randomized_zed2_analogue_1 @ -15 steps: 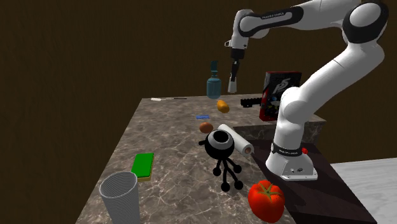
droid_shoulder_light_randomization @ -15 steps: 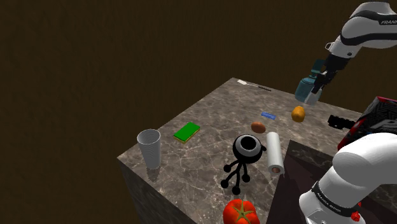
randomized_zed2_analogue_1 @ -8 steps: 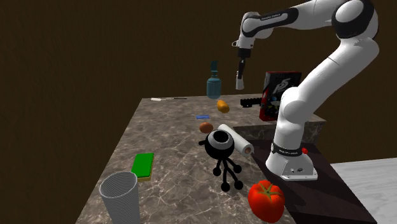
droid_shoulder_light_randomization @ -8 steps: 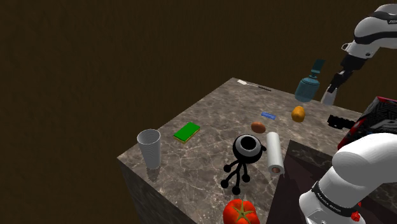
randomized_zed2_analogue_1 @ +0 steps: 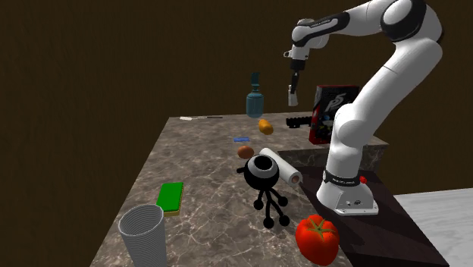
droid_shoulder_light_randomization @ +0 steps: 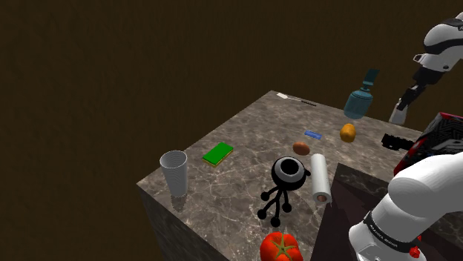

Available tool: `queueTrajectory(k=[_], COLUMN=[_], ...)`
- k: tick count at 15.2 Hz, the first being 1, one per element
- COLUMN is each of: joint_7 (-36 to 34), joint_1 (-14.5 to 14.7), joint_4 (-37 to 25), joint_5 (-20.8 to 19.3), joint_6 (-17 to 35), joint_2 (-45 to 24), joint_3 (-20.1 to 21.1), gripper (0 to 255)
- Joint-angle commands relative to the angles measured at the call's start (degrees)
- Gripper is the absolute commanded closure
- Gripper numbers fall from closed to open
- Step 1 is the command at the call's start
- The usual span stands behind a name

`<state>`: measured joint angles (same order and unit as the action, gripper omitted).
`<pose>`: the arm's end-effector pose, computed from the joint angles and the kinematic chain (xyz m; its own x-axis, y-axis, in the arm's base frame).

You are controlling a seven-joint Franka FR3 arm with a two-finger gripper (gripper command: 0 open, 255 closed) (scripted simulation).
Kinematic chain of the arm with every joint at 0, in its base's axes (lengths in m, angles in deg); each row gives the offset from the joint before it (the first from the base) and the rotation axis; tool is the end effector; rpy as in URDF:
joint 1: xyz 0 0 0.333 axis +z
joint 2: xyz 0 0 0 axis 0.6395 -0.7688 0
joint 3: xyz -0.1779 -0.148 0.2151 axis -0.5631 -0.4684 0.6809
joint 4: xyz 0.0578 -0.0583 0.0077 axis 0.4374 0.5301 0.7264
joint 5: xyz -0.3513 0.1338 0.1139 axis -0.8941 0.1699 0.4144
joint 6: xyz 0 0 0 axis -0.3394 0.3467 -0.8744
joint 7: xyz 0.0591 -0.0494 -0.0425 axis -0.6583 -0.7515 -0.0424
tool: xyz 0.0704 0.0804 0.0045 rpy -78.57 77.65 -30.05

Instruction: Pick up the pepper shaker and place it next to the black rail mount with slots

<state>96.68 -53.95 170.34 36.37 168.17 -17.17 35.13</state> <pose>0.1548 -0.4284 0.5183 0.9909 -0.1050 0.0846 -0.1016 -0.9939 -0.0437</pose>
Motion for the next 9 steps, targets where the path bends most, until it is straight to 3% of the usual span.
queueTrajectory(k=[1,9], joint_7=[0.2,0.7], joint_1=[0.1,0.3], joint_4=[1.1,6.1], joint_5=[-0.1,-0.7], joint_6=[1.5,7.8], joint_2=[-0.3,-1.5], joint_3=[-0.6,-3.0], gripper=[255,255])
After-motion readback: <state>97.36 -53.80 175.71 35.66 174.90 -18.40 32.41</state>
